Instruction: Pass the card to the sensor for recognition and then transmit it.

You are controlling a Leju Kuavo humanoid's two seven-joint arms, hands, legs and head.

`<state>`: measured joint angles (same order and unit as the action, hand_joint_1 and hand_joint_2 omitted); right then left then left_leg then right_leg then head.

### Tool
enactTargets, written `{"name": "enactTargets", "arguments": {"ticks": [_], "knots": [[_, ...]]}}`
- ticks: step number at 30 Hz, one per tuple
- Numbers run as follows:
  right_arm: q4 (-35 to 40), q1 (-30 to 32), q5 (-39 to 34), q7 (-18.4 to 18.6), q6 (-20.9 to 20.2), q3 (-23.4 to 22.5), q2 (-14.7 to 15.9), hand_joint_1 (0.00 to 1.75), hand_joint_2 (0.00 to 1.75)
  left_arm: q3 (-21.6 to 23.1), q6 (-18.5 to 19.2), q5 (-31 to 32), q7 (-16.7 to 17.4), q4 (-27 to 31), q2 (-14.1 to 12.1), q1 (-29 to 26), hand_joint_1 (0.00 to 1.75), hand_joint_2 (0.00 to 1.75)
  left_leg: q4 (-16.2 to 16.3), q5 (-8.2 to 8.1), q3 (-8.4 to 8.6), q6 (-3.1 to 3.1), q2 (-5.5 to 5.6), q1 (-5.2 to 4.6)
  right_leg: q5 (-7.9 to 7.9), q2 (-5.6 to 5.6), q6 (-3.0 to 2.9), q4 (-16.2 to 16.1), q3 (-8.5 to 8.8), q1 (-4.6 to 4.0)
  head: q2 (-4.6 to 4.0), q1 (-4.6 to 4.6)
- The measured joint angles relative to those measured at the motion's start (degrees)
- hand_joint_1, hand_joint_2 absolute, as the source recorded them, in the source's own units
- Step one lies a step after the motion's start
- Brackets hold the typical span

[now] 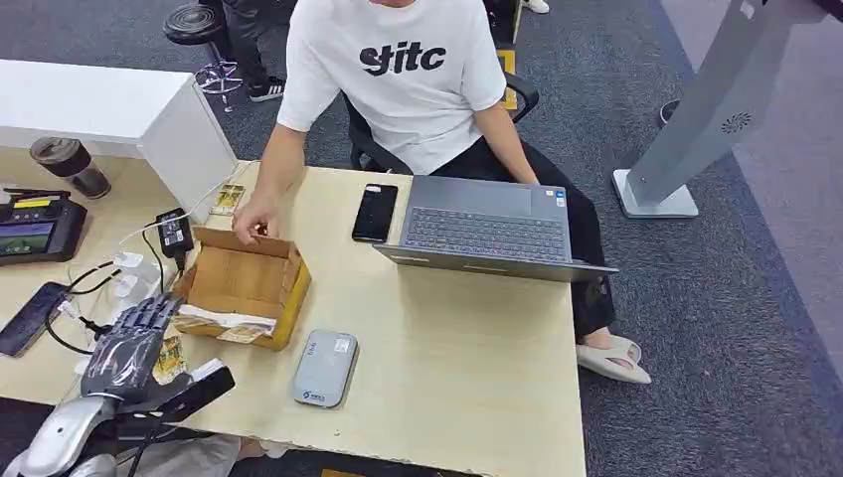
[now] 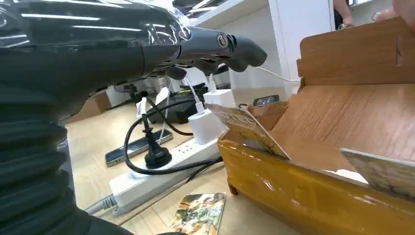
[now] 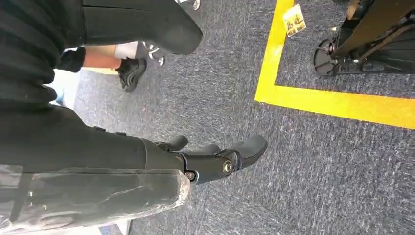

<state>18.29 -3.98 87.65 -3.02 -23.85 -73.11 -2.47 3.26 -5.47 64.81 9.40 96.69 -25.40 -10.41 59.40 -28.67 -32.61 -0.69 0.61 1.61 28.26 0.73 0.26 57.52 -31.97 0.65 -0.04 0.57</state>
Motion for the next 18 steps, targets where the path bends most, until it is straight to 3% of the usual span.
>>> {"name": "enactTargets", "arguments": {"ticks": [18], "knots": [[-0.33,-0.34,1.09,-0.41,0.00,1.64,-0.02,0.00,1.75,0.92,-8.70,3.12,-4.94,-3.13,4.09,3.35,0.00,1.75,0.00,0.00,0.00,0.00,0.00,0.00,-0.01,0.01,0.00,0.00,0.00,0.00,0.00,0.02]]}}
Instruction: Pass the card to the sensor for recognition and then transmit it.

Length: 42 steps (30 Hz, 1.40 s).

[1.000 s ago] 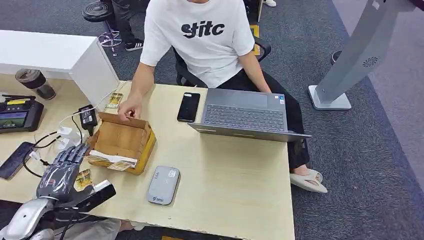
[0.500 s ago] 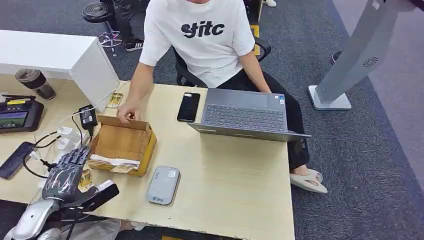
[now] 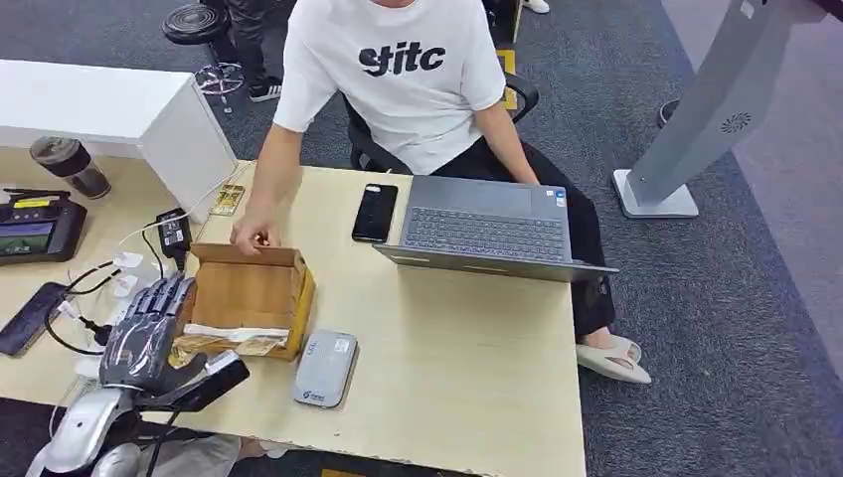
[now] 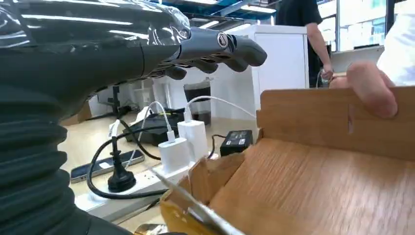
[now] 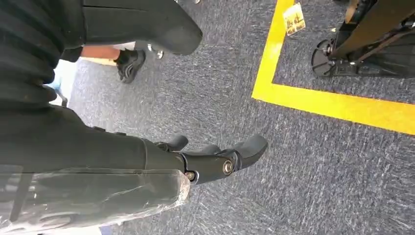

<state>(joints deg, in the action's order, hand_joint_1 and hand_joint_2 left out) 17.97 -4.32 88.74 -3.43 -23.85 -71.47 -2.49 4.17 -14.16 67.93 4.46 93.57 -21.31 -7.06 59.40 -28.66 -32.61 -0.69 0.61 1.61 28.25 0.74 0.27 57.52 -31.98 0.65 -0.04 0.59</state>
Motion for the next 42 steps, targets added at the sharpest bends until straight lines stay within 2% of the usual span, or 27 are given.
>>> {"name": "enactTargets", "arguments": {"ticks": [7,14,20,23,26,30,32,34,35,42], "knots": [[-0.09,-0.02,0.04,0.15,0.00,0.20,-0.09,0.00,1.75,0.63,0.22,0.59,-0.79,-0.02,0.96,0.69,0.00,1.75,0.00,0.00,0.00,0.00,0.00,0.00,0.00,0.00,0.00,0.00,0.01,0.01,0.00,0.00],[-0.09,-0.08,0.07,0.28,0.00,0.59,-0.22,0.00,1.75,1.62,3.19,0.13,-0.24,-0.33,0.98,1.30,0.00,1.75,0.00,0.00,0.00,0.00,-0.01,0.00,0.00,0.01,0.00,0.00,0.00,0.01,0.00,-0.02],[-0.09,-0.10,0.07,0.37,0.00,0.94,-0.24,0.00,1.75,2.08,5.78,-1.44,0.41,-0.55,-0.15,1.29,0.00,1.75,0.00,0.00,0.00,0.00,-0.01,0.00,0.00,0.01,0.00,0.00,0.00,0.00,0.00,-0.02],[-0.09,-0.09,0.04,0.66,0.00,0.98,-0.26,0.00,1.75,2.34,9.93,-4.68,1.77,-0.59,-1.23,1.24,0.00,1.75,0.00,0.00,-0.01,0.00,-0.01,0.00,0.00,0.01,0.00,0.00,0.00,0.00,0.00,0.00],[-0.09,-0.09,0.00,0.66,0.00,0.98,-0.26,0.00,1.75,2.60,13.79,-7.43,2.99,-0.79,-3.57,1.13,0.00,1.75,0.00,0.00,-0.01,0.00,-0.01,0.00,0.00,0.01,0.00,0.00,0.00,-0.01,0.00,0.00],[-0.09,-0.19,-0.02,0.66,0.00,0.98,-0.26,0.00,1.75,2.82,15.58,-8.70,3.85,-0.87,-6.09,1.14,0.07,1.75,0.00,0.00,-0.01,0.00,0.00,0.01,0.00,0.01,0.00,0.00,0.00,-0.01,0.00,-0.02],[-0.09,-0.21,-0.02,0.66,0.00,1.01,-0.26,0.00,1.75,2.93,15.93,-8.72,3.89,-0.90,-6.82,1.15,0.24,1.75,0.00,0.00,-0.01,0.00,0.00,0.00,0.00,0.01,0.00,0.00,0.00,0.00,0.00,-0.02],[-0.09,-0.23,-0.04,0.63,0.00,1.01,-0.26,0.00,1.75,3.01,16.06,-8.72,4.08,-0.90,-7.28,1.16,0.58,1.75,0.00,0.00,-0.01,0.00,0.00,0.00,0.00,0.01,0.00,0.00,0.00,0.01,0.00,0.00],[-0.09,-0.25,-0.04,0.63,0.00,1.01,-0.26,0.00,1.75,3.06,16.08,-8.72,4.11,-0.90,-7.43,1.17,1.45,1.75,0.00,0.00,-0.01,0.00,0.00,0.00,0.00,0.01,0.00,0.00,0.00,0.01,0.00,-0.02],[-0.09,-0.25,-0.11,0.59,0.00,1.01,-0.26,0.00,1.75,3.43,15.76,-7.98,4.59,-0.96,-7.93,1.33,1.62,1.75,0.00,0.00,0.00,0.00,0.00,-0.01,0.00,0.01,0.00,0.00,0.00,0.02,0.00,-0.02]]}}
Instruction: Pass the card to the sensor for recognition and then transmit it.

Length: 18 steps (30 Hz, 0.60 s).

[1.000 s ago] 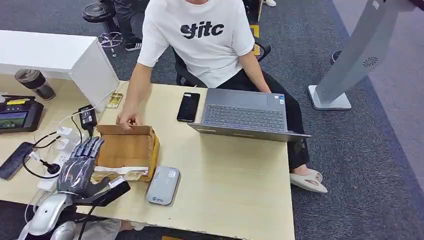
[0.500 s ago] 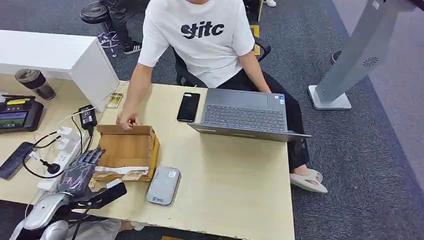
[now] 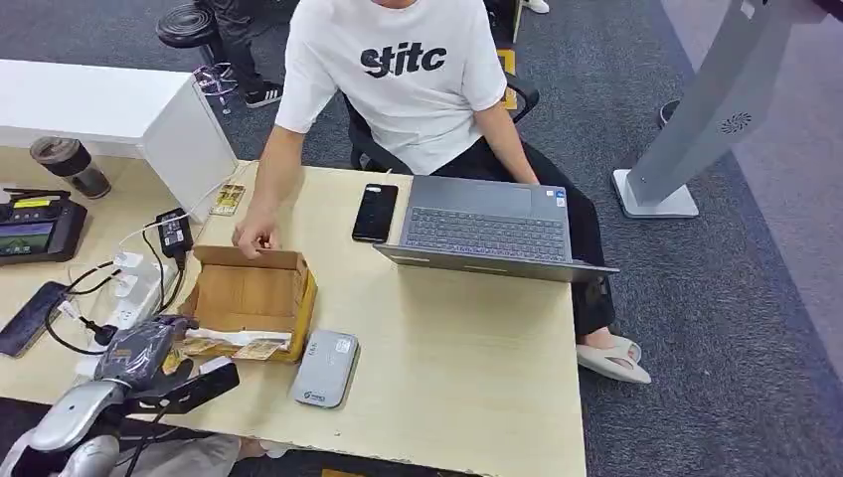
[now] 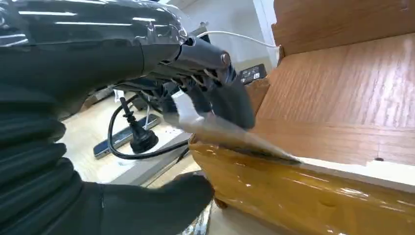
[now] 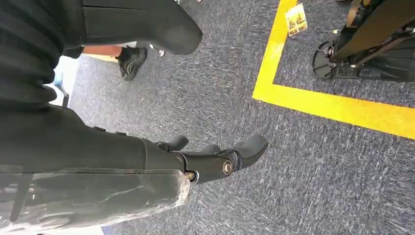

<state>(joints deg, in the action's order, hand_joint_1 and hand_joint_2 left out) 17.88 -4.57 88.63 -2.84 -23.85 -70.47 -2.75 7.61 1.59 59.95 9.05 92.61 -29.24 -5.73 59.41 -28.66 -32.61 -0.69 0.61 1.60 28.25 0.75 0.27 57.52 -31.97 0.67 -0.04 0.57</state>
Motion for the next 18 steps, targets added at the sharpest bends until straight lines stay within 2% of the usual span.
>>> {"name": "enactTargets", "arguments": {"ticks": [10,13,18], "knots": [[0.00,0.00,0.02,0.00,0.00,0.00,0.00,0.00,1.75,0.52,-1.44,0.68,0.00,0.00,0.04,0.69,1.62,1.75,0.00,0.00,0.00,0.00,-0.02,0.00,0.00,0.02,0.00,0.00,0.00,0.00,0.00,0.02],[0.00,0.00,0.02,0.00,0.00,-0.02,0.00,0.00,1.75,0.55,-1.44,0.68,0.00,0.00,0.04,0.83,1.57,1.75,0.00,0.00,0.00,0.00,-0.02,0.00,0.00,0.02,0.00,0.00,0.00,0.00,0.00,0.02],[0.00,0.00,0.09,0.00,0.00,0.00,0.00,0.00,1.75,0.57,-1.77,0.94,-0.09,0.00,0.04,0.86,1.64,1.75,0.00,0.00,0.00,0.00,-0.02,0.00,0.00,0.02,0.00,0.00,0.00,0.00,0.00,0.02]]}}
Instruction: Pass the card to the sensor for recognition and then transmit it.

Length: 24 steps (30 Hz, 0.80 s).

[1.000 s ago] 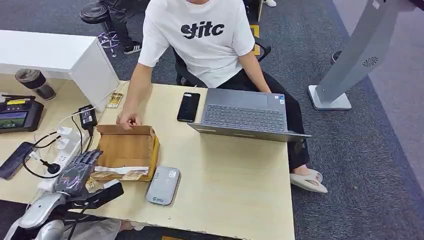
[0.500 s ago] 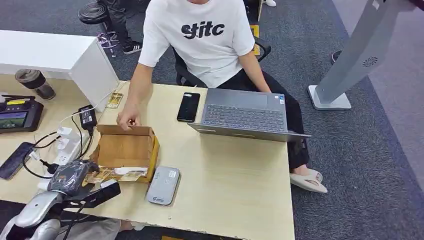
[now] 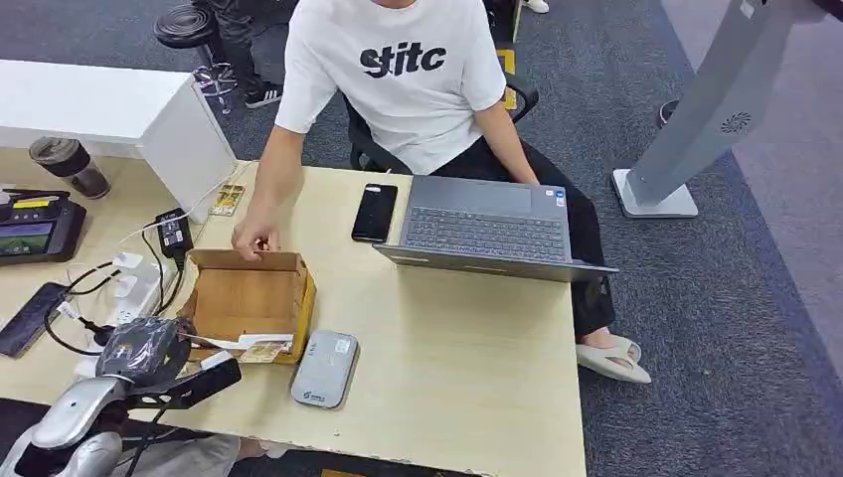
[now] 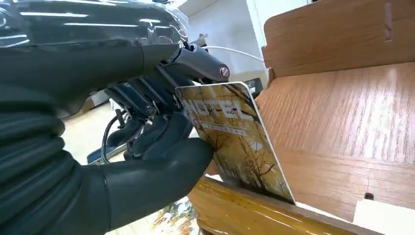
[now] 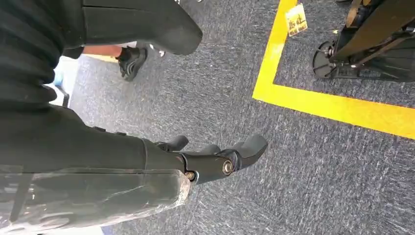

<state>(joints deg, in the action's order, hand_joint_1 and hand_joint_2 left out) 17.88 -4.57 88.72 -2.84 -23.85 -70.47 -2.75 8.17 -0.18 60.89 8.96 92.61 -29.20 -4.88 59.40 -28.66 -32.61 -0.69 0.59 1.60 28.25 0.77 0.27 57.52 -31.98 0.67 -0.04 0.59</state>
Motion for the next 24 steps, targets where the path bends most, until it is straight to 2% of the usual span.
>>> {"name": "enactTargets", "arguments": {"ticks": [1,3,9,16,19,24], "knots": [[0.00,0.00,0.00,0.02,0.00,0.00,0.00,0.00,1.75,0.02,-0.18,0.31,-0.02,0.00,0.00,0.00,1.64,1.75,0.00,0.00,0.00,0.00,0.00,0.00,0.00,0.00,0.00,0.00,0.00,0.00,0.00,0.00],[0.00,0.00,0.07,0.02,0.00,0.02,0.00,0.00,1.75,0.04,-0.57,0.83,-0.04,-0.02,0.02,0.00,1.75,1.75,0.00,0.00,0.00,0.00,0.00,0.00,0.00,0.00,0.00,0.00,0.00,0.00,0.00,0.00],[0.00,0.00,0.07,0.22,0.00,0.04,0.00,0.00,1.75,0.28,-2.41,2.80,-0.15,-0.07,0.11,0.11,1.75,1.75,0.00,0.00,0.00,0.00,0.00,0.00,0.00,0.00,0.00,0.00,-0.01,0.00,0.00,0.00],[0.00,0.01,0.07,0.24,0.00,0.04,-0.02,0.00,1.75,0.29,-8.09,7.52,-0.04,1.29,0.15,1.43,1.75,1.75,0.00,0.00,0.00,0.00,0.02,0.00,0.00,-0.02,0.00,0.00,0.00,0.00,0.00,0.00],[0.00,0.05,0.07,0.24,0.00,0.04,-0.07,0.00,1.75,0.15,-8.50,6.62,-0.64,2.23,0.17,1.87,1.75,1.75,0.00,0.00,0.00,0.00,0.00,0.00,0.00,0.00,0.00,0.00,0.01,0.00,0.00,0.00],[0.00,0.22,0.00,0.07,0.00,0.04,-0.11,0.00,1.75,-2.86,-11.08,0.29,-3.60,5.98,0.63,1.51,1.75,1.75,0.00,0.00,-0.01,0.00,0.01,0.00,0.00,-0.01,0.00,0.00,0.01,0.00,0.00,0.00]]}}
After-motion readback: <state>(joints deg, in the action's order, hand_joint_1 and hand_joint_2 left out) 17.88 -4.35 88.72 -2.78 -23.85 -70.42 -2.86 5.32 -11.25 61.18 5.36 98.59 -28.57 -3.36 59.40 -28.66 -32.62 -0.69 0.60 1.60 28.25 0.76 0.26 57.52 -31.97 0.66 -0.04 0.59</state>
